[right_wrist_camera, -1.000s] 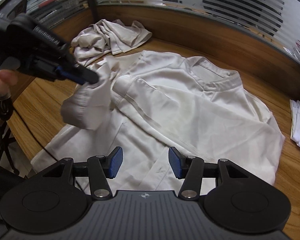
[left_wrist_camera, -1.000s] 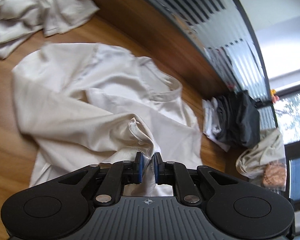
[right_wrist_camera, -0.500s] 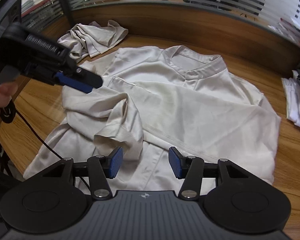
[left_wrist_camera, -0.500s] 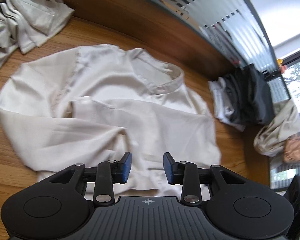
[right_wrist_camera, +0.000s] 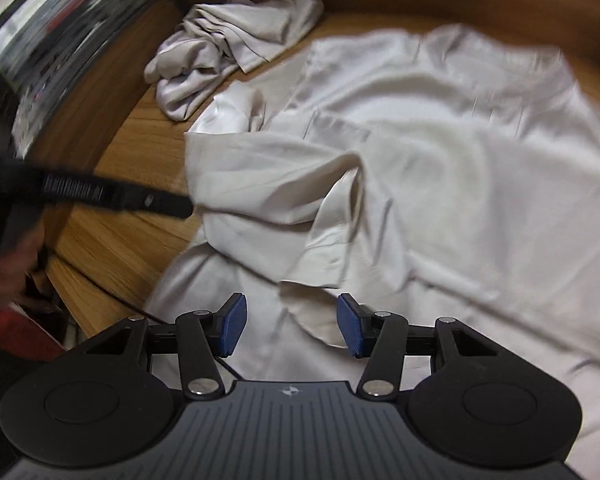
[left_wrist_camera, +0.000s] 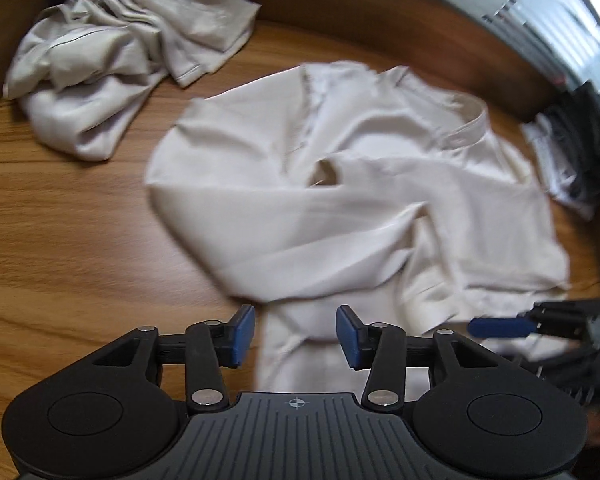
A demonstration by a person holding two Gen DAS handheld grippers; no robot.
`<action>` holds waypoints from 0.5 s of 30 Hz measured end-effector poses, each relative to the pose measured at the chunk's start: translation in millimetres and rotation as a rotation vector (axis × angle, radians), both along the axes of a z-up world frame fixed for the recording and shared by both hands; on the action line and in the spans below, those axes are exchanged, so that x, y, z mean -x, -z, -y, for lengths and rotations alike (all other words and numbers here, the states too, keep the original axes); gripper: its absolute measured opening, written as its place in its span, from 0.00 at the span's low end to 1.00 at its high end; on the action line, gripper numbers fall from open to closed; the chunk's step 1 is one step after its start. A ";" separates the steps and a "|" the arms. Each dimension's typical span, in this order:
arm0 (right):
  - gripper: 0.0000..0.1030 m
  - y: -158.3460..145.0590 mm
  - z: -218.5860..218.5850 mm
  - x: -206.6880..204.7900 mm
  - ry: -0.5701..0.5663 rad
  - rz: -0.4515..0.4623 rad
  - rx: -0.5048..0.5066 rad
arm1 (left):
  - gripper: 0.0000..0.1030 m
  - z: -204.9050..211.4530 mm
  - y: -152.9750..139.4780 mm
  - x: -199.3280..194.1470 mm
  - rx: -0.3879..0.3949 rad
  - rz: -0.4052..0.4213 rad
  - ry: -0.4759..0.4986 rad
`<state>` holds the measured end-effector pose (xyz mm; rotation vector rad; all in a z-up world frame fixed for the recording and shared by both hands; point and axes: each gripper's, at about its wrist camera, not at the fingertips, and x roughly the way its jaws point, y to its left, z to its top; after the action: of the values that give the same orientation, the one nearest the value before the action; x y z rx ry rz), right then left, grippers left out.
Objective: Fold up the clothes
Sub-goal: 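Pinch the folded sleeve with the right tool, adjust it, then open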
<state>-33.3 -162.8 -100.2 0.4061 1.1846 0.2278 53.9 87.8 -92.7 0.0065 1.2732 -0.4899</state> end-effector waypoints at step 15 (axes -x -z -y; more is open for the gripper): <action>0.00 20.2 56.4 -24.9 0.443 -0.019 -0.198 | 0.48 0.5 35.7 6.0 -0.093 -0.013 0.033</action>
<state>-8.5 -219.2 -120.4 0.8321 1.0639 -0.0449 47.9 87.3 -128.4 0.1027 1.3095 -0.4598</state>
